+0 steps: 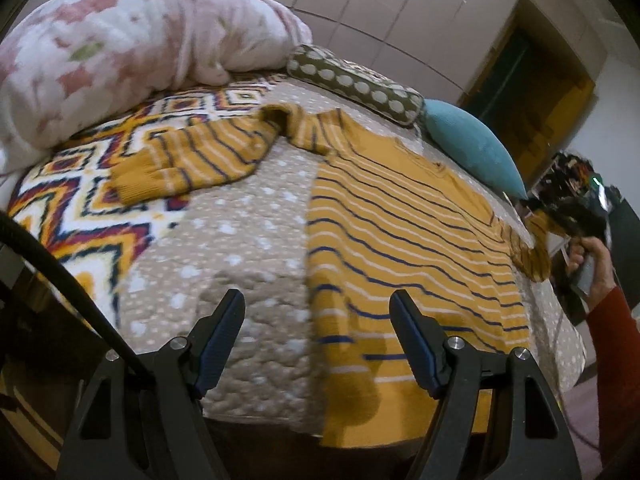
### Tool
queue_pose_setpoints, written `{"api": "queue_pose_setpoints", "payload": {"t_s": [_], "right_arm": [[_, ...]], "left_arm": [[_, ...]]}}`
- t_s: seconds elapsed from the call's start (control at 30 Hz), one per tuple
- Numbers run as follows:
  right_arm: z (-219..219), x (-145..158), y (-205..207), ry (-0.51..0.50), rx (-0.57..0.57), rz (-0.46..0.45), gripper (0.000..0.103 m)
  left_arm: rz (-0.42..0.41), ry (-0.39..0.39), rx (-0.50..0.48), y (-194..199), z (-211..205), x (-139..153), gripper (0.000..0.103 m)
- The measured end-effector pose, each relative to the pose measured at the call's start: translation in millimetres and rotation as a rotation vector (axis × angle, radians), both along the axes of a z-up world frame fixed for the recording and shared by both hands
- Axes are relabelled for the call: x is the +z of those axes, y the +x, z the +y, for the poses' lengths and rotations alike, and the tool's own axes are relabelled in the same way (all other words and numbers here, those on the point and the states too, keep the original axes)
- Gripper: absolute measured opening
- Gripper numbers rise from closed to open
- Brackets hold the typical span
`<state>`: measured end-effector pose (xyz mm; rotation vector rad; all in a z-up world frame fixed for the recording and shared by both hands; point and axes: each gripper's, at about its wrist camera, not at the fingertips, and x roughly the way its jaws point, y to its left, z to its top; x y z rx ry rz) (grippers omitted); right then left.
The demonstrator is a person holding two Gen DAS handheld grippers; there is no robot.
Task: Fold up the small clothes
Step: 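Grasp the sweater sleeve cuff with the right gripper, then lift the held sleeve across the sweater body and open the right gripper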
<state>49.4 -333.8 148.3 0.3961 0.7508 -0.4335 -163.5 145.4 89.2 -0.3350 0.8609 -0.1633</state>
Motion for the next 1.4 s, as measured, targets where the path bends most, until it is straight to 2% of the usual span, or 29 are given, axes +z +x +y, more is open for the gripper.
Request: {"api": "queue_pose_setpoints", "payload": {"t_s": [0.1,0.23,0.37,0.5,0.6,0.67,0.77,0.8,0.87,0.9,0.97,1.0,1.07,1.13,1.2,1.27,1.37,1.4], "right_arm": [[92,-25,57,0.034,0.198,0.035,0.006],[193,-68,106,0.028,0.363,0.099,0.006],[263,-108,146,-0.021,0.437,0.174,0.006],[300,-130,165,-0.125,0.474,0.248,0.006],[329,-138,170,-0.257,0.522,0.294,0.012],[351,-137,167,-0.362,0.57,0.3,0.022],[388,-140,156,-0.508,0.672,0.298,0.024],[405,-142,149,-0.579,0.721,0.293,0.024],[432,-146,137,-0.711,0.786,0.285,0.034],[449,-153,127,-0.851,0.806,0.28,0.033],[465,-163,114,-1.017,0.828,0.273,0.034],[472,-168,108,-1.083,0.853,0.267,0.034],[482,-176,99,-1.207,0.888,0.261,0.044],[485,-178,90,-1.285,0.912,0.238,0.046],[476,-165,87,-1.22,0.914,0.234,0.052],[456,-148,87,-1.104,0.873,0.228,0.055],[401,-122,91,-0.896,0.752,0.252,0.055],[368,-114,94,-0.816,0.677,0.264,0.055]], "left_arm": [[0.0,-0.009,0.031,-4,18,-7,0.073],[0.006,-0.025,0.073,-7,45,-17,0.073],[0.015,-0.047,0.11,-9,67,-25,0.073],[0.025,-0.074,0.155,-12,91,-34,0.073],[0.032,-0.093,0.179,-13,102,-39,0.073],[0.037,-0.102,0.19,-14,107,-43,0.073],[0.036,-0.105,0.203,-17,112,-43,0.073],[0.033,-0.106,0.205,-18,112,-43,0.073],[0.025,-0.103,0.21,-22,113,-41,0.073],[0.024,-0.102,0.211,-21,113,-40,0.073],[0.022,-0.1,0.217,-24,114,-39,0.073],[0.022,-0.101,0.219,-25,115,-39,0.073],[0.024,-0.103,0.222,-27,116,-40,0.073],[0.025,-0.103,0.222,-28,116,-39,0.073],[0.022,-0.104,0.222,-28,116,-38,0.073],[0.017,-0.106,0.223,-29,116,-37,0.073],[0.02,-0.109,0.226,-28,117,-38,0.074],[0.022,-0.109,0.227,-28,117,-39,0.074]]}}
